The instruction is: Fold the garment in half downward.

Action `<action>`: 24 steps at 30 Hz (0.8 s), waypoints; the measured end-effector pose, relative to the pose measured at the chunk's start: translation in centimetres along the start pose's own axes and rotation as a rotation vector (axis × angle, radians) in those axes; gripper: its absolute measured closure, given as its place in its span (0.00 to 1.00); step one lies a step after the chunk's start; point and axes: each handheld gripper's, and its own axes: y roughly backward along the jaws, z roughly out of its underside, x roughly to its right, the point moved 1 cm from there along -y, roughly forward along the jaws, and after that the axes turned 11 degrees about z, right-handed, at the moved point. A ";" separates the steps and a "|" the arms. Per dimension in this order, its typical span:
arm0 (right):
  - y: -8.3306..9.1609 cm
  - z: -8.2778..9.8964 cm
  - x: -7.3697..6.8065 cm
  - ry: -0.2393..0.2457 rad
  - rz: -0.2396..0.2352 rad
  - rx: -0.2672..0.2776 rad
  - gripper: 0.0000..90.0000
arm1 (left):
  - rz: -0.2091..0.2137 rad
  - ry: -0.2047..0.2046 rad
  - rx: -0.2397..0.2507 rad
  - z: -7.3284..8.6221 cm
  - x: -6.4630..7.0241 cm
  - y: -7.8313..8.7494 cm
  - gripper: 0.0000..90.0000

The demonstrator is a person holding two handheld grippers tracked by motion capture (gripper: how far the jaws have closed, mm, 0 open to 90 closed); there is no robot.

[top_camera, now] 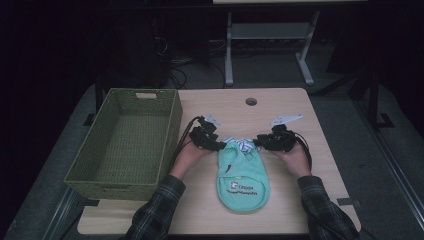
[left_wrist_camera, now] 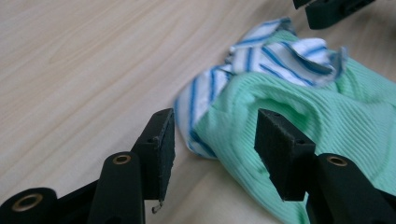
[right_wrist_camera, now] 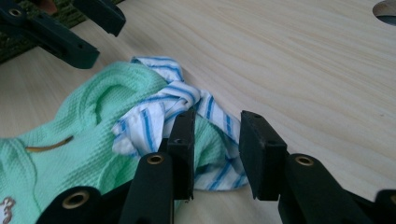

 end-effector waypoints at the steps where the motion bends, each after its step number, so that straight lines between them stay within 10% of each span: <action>1: -0.1 -0.1 0.0 -0.004 -0.005 -0.005 0.73 | -0.004 -0.004 -0.006 -0.2 -0.3 -0.2 0.52; 18: -3.0 0.5 0.6 -0.014 -0.014 -0.063 0.73 | -0.049 0.003 -0.102 -0.2 -2.5 -3.0 0.52; 24: -2.8 0.8 0.2 0.051 0.016 -0.055 0.73 | -0.070 -0.020 -0.129 -0.1 -2.2 -3.2 0.50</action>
